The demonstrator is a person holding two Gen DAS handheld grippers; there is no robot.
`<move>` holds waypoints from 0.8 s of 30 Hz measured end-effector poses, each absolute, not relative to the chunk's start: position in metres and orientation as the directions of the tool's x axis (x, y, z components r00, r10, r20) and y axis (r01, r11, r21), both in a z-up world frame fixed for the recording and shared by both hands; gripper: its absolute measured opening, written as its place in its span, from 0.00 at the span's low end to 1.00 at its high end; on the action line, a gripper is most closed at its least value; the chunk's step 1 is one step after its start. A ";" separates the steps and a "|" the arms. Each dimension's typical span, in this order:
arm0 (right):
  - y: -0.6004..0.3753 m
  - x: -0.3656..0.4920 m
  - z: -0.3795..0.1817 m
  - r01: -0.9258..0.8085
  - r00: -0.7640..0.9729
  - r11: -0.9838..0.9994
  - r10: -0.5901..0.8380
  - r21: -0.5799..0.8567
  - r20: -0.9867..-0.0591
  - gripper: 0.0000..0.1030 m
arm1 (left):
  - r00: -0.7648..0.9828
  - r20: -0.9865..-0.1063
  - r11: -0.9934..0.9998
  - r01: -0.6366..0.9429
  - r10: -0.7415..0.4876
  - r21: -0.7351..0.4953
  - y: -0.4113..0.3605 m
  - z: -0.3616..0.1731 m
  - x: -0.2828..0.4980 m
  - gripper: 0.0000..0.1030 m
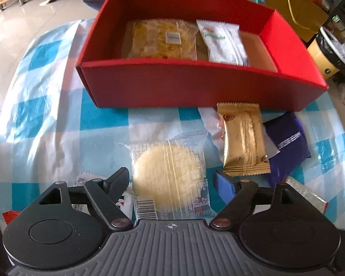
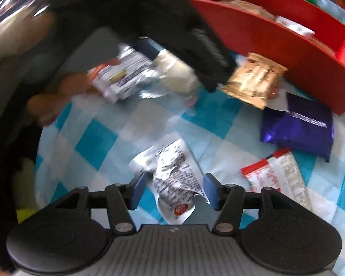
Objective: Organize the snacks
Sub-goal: 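Grasp crumpled silver-white wrapper with right tool while left tool holds bun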
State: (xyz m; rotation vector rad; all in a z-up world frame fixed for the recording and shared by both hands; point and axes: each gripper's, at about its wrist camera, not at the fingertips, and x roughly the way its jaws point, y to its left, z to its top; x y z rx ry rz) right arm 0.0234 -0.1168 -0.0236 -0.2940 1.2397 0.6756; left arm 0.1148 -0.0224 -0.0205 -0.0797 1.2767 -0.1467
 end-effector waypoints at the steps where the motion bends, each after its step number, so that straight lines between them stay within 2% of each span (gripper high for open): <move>1: -0.115 0.022 -0.024 -0.632 0.165 0.763 0.302 0.135 -0.939 0.49 | 0.275 -0.950 0.989 0.067 -0.148 -0.134 -0.024 -0.023 0.115 0.81; 9: -0.097 0.010 -0.033 -0.703 0.183 0.710 0.251 0.052 -0.951 0.53 | 0.268 -0.952 0.987 0.099 -0.146 -0.124 -0.027 -0.025 0.114 0.83; 14: -0.088 0.016 -0.036 -0.706 0.177 0.705 0.263 0.064 -0.949 0.74 | 0.264 -0.953 0.987 0.105 -0.146 -0.122 -0.029 -0.026 0.114 0.85; 17: -0.078 0.004 -0.041 -0.739 0.198 0.673 0.252 0.024 -0.947 0.79 | 0.260 -0.954 0.986 0.109 -0.151 -0.126 -0.028 -0.027 0.114 0.86; 21: -0.069 -0.010 -0.048 -0.730 0.271 0.680 0.196 -0.069 -0.942 0.72 | 0.256 -0.957 0.986 0.124 -0.139 -0.110 -0.030 -0.028 0.114 0.86; 22: -0.069 -0.011 -0.046 -0.716 0.277 0.694 0.193 -0.069 -0.941 0.62 | 0.255 -0.957 0.986 0.125 -0.140 -0.111 -0.031 -0.028 0.115 0.86; 23: -0.072 -0.010 -0.044 -0.689 0.282 0.722 0.192 -0.059 -0.940 0.45 | 0.253 -0.957 0.985 0.125 -0.145 -0.117 -0.030 -0.028 0.115 0.86; 24: -0.076 -0.008 -0.040 -0.663 0.285 0.747 0.191 -0.050 -0.939 0.44 | 0.251 -0.956 0.985 0.120 -0.151 -0.124 -0.028 -0.027 0.115 0.86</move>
